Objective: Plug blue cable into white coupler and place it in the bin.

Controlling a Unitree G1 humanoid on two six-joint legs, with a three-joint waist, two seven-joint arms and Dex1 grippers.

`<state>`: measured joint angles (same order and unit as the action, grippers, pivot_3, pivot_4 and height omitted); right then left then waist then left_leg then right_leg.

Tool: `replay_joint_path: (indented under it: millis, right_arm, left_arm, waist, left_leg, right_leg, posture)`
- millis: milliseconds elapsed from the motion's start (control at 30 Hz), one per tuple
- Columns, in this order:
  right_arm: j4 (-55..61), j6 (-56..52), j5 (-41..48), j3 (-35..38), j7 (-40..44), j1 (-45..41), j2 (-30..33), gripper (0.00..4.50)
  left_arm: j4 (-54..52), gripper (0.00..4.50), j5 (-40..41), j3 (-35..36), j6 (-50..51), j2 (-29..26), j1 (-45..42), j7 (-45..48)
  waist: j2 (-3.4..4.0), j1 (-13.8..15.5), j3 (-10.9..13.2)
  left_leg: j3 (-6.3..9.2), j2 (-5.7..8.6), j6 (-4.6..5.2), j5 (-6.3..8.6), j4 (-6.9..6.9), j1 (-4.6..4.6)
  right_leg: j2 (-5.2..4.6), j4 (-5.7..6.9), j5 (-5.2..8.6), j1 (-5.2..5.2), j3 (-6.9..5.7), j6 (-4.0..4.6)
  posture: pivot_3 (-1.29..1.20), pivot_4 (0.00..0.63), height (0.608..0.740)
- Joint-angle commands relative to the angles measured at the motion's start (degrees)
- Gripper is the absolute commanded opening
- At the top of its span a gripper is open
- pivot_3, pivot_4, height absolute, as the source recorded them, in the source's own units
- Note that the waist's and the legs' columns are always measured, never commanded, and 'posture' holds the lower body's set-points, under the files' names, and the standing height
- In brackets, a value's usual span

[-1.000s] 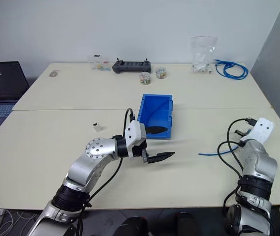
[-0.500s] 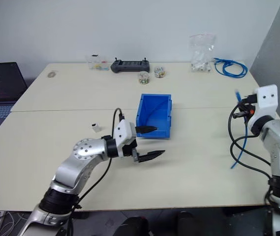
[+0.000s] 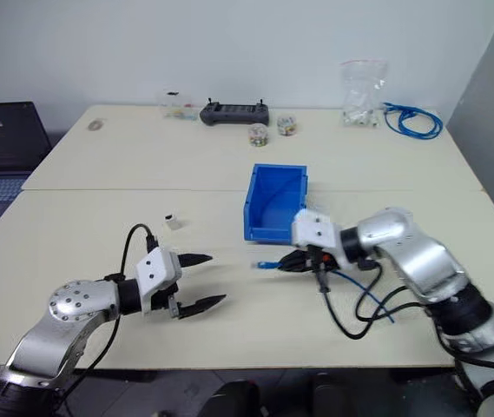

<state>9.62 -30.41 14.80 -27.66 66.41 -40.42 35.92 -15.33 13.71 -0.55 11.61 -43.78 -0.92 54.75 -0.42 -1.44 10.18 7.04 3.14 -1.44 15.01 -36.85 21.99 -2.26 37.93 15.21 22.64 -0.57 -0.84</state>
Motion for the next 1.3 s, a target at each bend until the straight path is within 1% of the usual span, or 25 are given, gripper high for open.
replay_joint_path:
  millis: [33,167,300,367,400,433,500,567,667,700,733,767,800,867,967,1067,1233,1300]
  right_arm:
    - [-6.8,3.9,-6.0,-4.9,-1.9,-2.8,-6.0,0.01]
    - [-13.7,5.1,-9.8,-8.0,-3.1,-4.2,-12.4,0.01]
    - [-17.6,3.4,-10.1,-8.6,-1.4,-4.7,-16.1,0.01]
    - [-19.2,3.7,-10.4,-8.7,-0.9,-5.0,-17.3,0.48]
    - [-20.0,3.5,-10.3,-8.5,-0.9,-5.2,-17.9,0.62]
    - [-20.7,3.5,-10.5,-8.4,-0.8,-5.3,-18.4,0.98]
    - [-21.7,3.6,-10.9,-8.1,-0.6,-5.4,-18.9,1.45]
    - [-22.4,3.6,-11.1,-7.7,-0.3,-5.7,-19.1,2.08]
    - [-21.7,2.8,-10.4,-6.5,0.9,-6.0,-18.6,2.84]
    - [-20.9,2.1,-9.7,-5.7,1.3,-6.0,-18.2,3.03]
    - [-19.6,1.3,-9.1,-4.9,1.8,-5.8,-17.5,3.36]
    - [-17.2,0.4,-8.2,-3.8,2.5,-5.1,-16.1,3.57]
    - [-14.5,-1.1,-7.0,-2.7,3.3,-4.2,-14.8,3.88]
    - [-8.9,-4.2,-4.8,-0.7,3.7,-2.2,-12.2,4.3]
    - [1.2,-9.7,-0.4,3.0,3.9,2.9,-7.3,4.3]
    - [7.0,-11.7,0.5,4.9,2.0,7.7,-3.6,4.3]
    - [11.7,-16.2,3.6,8.1,-2.0,10.6,-2.9,4.3]
    - [12.8,-17.4,4.5,8.9,-3.4,11.1,-2.9,4.35]
  left_arm:
    - [3.1,4.5,-4.0,1.9,-8.6,-3.4,3.4,1.5]
    - [5.7,4.5,-3.3,3.0,-11.0,-3.7,5.0,1.9]
    - [7.3,4.5,-3.5,2.4,-12.3,-3.6,4.0,2.4]
    - [8.2,4.5,-3.8,1.9,-12.8,-3.5,2.8,2.7]
    - [8.5,4.5,-3.9,1.6,-12.7,-3.5,2.1,2.8]
    - [8.8,4.5,-3.8,1.4,-12.6,-3.4,1.5,2.9]
    - [9.4,4.5,-3.9,1.0,-12.7,-3.2,0.3,3.1]
    - [10.1,4.5,-3.8,0.7,-13.1,-3.0,-0.5,3.5]
    - [11.0,4.5,-4.0,-0.2,-13.8,-2.8,-1.7,4.5]
    - [11.1,4.5,-3.9,-0.5,-13.8,-2.6,-2.2,4.8]
    - [11.0,4.5,-3.8,-0.9,-13.7,-2.5,-2.6,5.2]
    - [10.7,4.5,-3.6,-1.4,-13.5,-2.4,-2.9,5.7]
    - [10.5,4.5,-3.6,-1.8,-13.3,-2.4,-3.2,6.0]
    - [9.9,4.5,-3.4,-2.5,-13.2,-2.2,-3.3,6.7]
    - [9.8,4.5,-4.0,-3.8,-14.4,-1.7,-2.9,7.2]
    - [10.9,4.5,-5.6,-5.0,-15.4,-1.2,-3.0,6.8]
    - [14.7,4.5,-9.6,-8.0,-16.3,-0.4,-5.8,6.3]
    - [16.2,4.12,-10.9,-9.4,-16.5,-0.3,-7.1,6.7]
  waist:
    - [-0.01,0.3,0.0]
    - [0.0,0.5,0.0]
    - [0.0,0.5,0.0]
    - [0.0,0.5,0.0]
    - [0.0,0.5,0.0]
    - [0.0,0.5,0.0]
    - [0.0,0.4,0.0]
    - [0.0,0.2,0.0]
    - [0.0,-0.1,0.0]
    - [0.0,-0.1,0.0]
    - [0.0,-0.1,0.0]
    - [0.0,-0.1,0.0]
    - [0.0,-0.1,0.0]
    - [0.0,0.0,0.0]
    - [-0.01,0.1,0.0]
    - [-0.01,-0.1,0.0]
    - [0.0,-0.2,0.0]
    - [0.0,-0.1,0.0]
  left_leg:
    - [0.02,0.04,0.0,0.0,0.0,0.05]
    - [-0.01,0.08,-0.02,0.0,0.02,0.08]
    - [-0.01,0.07,-0.02,0.0,0.01,0.16]
    - [-0.01,0.06,-0.02,0.0,0.01,0.16]
    - [-0.01,0.06,-0.01,0.0,0.01,0.16]
    - [-0.01,0.06,-0.01,0.0,0.01,0.16]
    - [-0.02,0.05,-0.02,0.0,0.01,0.16]
    - [-0.04,0.05,-0.02,0.0,0.0,0.16]
    - [-0.04,0.05,-0.02,0.0,0.01,0.16]
    - [-0.05,0.05,-0.02,0.0,0.01,0.16]
    - [-0.05,0.05,-0.02,0.0,0.0,0.16]
    - [-0.05,0.06,-0.02,0.0,0.0,0.16]
    - [-0.04,0.07,-0.03,-0.01,-0.01,0.18]
    - [-0.04,0.08,-0.02,0.0,-0.03,0.2]
    - [-0.02,0.08,-0.02,0.0,-0.03,0.22]
    - [-0.03,0.08,-0.02,0.0,-0.06,0.25]
    - [-0.07,0.06,-0.01,-0.01,-0.07,0.19]
    - [-0.07,0.06,0.0,-0.01,-0.08,0.15]
  right_leg:
    - [-0.04,0.0,0.0,0.05,-0.01,0.0]
    - [-0.06,0.03,-0.01,0.21,0.05,0.02]
    - [-0.05,0.13,-0.04,0.48,0.03,0.07]
    - [-0.05,0.15,-0.05,0.48,0.03,0.09]
    - [-0.04,0.17,-0.07,0.48,0.03,0.1]
    - [-0.03,0.19,-0.08,0.49,0.02,0.12]
    - [-0.01,0.21,-0.09,0.48,0.02,0.12]
    - [-0.01,0.27,-0.1,0.48,0.04,0.13]
    - [-0.01,0.32,-0.1,0.49,0.04,0.14]
    - [-0.01,0.33,-0.1,0.49,0.04,0.14]
    - [-0.01,0.35,-0.1,0.5,0.04,0.14]
    - [-0.02,0.37,-0.1,0.49,0.05,0.14]
    - [-0.02,0.41,-0.1,0.51,0.05,0.14]
    - [-0.04,0.47,-0.1,0.52,0.05,0.13]
    - [-0.05,0.5,-0.1,0.52,0.03,0.13]
    - [-0.06,0.54,-0.09,0.54,0.04,0.12]
    - [-0.05,0.66,0.0,0.55,0.05,-0.02]
    - [-0.04,0.67,0.04,0.52,0.04,-0.09]
  posture:
    - [0.0,0.15,0.74]
    - [0.0,0.15,0.74]
    - [0.0,0.15,0.74]
    - [0.0,0.15,0.74]
    - [0.0,0.15,0.74]
    - [0.0,0.15,0.74]
    - [0.0,0.15,0.74]
    - [0.0,0.15,0.74]
    - [0.0,0.15,0.74]
    - [0.0,0.15,0.74]
    - [0.0,0.15,0.74]
    - [0.0,0.15,0.74]
    - [0.0,0.15,0.74]
    - [0.0,0.15,0.74]
    - [0.0,0.15,0.74]
    - [0.0,0.15,0.74]
    - [0.0,0.15,0.74]
    - [0.0,0.15,0.74]
